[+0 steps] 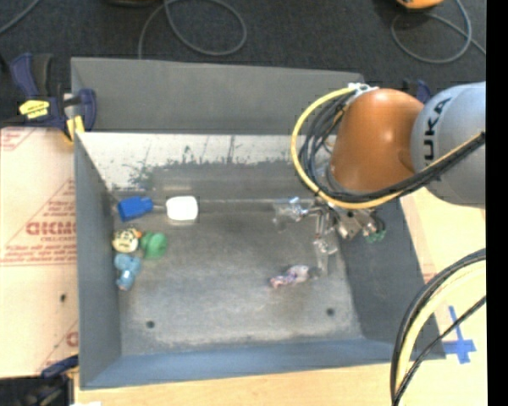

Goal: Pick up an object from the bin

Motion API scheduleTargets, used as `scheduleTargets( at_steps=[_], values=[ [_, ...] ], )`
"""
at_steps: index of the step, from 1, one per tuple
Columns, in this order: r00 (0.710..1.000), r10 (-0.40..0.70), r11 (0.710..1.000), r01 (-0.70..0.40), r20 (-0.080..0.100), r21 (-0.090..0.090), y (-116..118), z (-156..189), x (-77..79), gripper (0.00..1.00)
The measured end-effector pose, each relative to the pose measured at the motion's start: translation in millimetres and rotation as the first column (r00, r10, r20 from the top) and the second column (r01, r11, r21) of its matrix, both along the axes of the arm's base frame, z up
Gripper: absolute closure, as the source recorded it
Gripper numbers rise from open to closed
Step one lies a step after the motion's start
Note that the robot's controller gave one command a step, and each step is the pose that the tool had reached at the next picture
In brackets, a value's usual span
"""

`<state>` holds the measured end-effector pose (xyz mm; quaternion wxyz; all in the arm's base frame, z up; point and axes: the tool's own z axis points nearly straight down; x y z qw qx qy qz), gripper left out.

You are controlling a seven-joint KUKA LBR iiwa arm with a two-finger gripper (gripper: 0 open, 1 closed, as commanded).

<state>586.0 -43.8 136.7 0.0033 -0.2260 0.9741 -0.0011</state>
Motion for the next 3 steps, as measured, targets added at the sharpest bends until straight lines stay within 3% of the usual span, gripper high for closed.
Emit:
scheduleTargets(
  at_steps=[1, 2, 3],
  values=[
    [1.0, 0.003, 1.0, -0.003, 0.002, -0.002, 4.9, -43.3, -11.8, 0.0],
    [1.0, -0.002, 1.0, 0.002, 0.003, 0.001, 11.2, -65.6, -19.3, 1.0],
    [1.0, -0.002, 1.0, 0.002, 0.003, 0.001, 11.2, -65.6, -19.3, 1.0]
  ],
)
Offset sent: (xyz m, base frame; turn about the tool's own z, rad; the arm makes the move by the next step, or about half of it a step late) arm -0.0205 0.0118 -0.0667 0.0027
